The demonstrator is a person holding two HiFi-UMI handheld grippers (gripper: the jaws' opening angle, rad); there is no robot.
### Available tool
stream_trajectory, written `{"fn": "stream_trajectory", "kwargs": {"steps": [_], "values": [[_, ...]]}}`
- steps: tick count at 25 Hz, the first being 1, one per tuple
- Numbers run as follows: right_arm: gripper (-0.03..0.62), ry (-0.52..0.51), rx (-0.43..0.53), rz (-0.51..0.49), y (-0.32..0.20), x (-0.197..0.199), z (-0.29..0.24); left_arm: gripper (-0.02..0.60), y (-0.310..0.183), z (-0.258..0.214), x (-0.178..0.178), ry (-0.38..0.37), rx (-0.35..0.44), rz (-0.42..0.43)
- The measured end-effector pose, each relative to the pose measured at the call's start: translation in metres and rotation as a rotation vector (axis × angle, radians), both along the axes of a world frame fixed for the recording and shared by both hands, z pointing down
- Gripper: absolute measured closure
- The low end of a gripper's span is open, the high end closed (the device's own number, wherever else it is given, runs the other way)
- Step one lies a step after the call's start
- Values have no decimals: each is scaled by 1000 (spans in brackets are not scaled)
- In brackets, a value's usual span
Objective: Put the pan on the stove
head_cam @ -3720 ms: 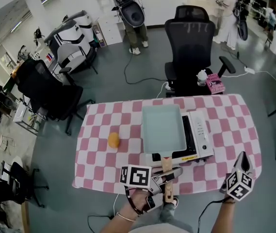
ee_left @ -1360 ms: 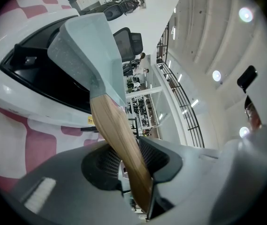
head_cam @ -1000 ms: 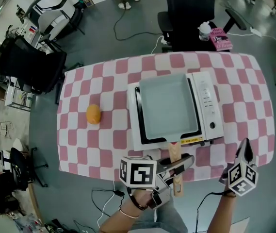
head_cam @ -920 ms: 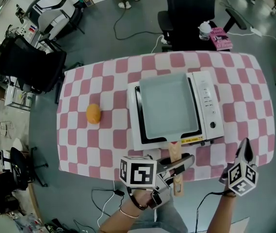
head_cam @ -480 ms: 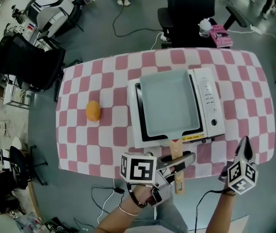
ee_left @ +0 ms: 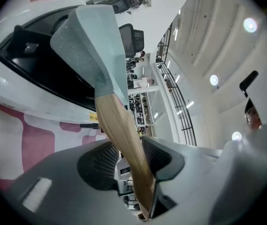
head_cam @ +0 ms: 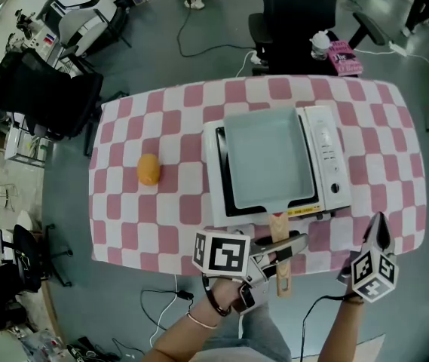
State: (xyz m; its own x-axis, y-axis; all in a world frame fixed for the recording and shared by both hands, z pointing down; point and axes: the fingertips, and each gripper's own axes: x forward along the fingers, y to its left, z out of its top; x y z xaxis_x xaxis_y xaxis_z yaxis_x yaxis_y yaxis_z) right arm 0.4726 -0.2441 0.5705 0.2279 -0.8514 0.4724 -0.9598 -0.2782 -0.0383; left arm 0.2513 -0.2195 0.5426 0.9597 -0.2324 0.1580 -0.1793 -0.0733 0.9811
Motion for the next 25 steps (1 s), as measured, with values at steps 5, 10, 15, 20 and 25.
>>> {"fn": "stream_trajectory", "kwargs": {"steps": [5,10,15,20,25], "values": [[585,-2,0,-9,2,-8,-4,420,1,0,-1,-12,-2,9],[585,-5,4,-22,1,-18,-9,400,4,2,-5,-29,-5,18],[585,-6,16,-34,2,-27,-21,399,7,0,-17,-59,-4,10],[585,-9,20,-39,6,-35,-34,399,12,-3,-39,-105,-3,-15],[585,-11,38,-61,9,-48,-53,399,13,-14,-73,-163,31,-74]]}}
